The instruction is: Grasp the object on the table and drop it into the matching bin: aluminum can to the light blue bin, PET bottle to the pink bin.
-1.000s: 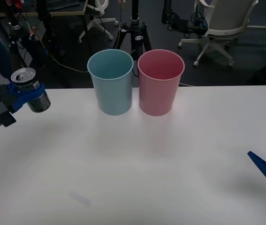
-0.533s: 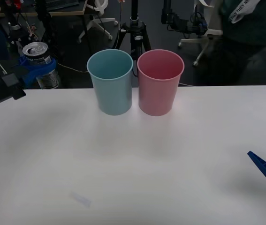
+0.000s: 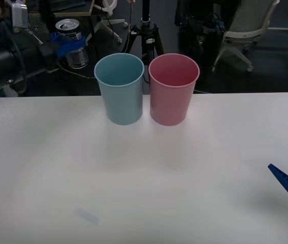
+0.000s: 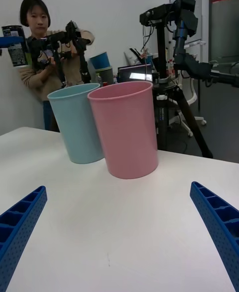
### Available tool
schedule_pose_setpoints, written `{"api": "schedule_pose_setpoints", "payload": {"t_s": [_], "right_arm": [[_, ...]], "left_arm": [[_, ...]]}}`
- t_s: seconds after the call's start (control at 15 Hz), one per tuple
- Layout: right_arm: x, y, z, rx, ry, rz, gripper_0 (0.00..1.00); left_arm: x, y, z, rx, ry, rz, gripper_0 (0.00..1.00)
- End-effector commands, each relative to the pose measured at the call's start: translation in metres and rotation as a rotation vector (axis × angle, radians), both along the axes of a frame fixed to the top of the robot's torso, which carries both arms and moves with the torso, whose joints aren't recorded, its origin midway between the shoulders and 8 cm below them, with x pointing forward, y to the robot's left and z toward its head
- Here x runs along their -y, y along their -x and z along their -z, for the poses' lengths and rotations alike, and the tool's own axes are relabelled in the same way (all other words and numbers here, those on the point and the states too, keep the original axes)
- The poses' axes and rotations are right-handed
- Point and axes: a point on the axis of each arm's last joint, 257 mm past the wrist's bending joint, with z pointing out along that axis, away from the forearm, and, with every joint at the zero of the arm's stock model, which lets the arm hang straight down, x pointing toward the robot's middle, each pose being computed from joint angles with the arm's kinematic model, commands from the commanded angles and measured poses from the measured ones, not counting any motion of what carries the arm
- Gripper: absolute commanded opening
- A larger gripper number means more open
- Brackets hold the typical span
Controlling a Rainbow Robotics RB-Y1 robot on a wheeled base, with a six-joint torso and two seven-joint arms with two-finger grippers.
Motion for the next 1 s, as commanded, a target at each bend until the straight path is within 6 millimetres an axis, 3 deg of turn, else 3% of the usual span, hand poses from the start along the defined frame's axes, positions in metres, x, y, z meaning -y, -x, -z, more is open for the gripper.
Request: {"api": "schedule_pose_setpoints", "payload": {"t_s": [0.07, 0.53, 1.0], "right_arm": [[0.000, 0.000, 0.000, 0.000, 0.000, 0.000, 1.00], [0.000, 0.000, 0.000, 0.000, 0.000, 0.000, 1.00], [0.000, 0.000, 0.000, 0.000, 0.000, 0.000, 1.00]], "left_arm": [[0.015, -0.026, -0.002, -0.006, 0.014, -0.011, 0.09], [0.058, -0.072, 0.010, -0.028, 0.024, -0.045, 0.08], [0.084, -0.080, 0.022, -0.019, 0.022, -0.074, 0.08]]}}
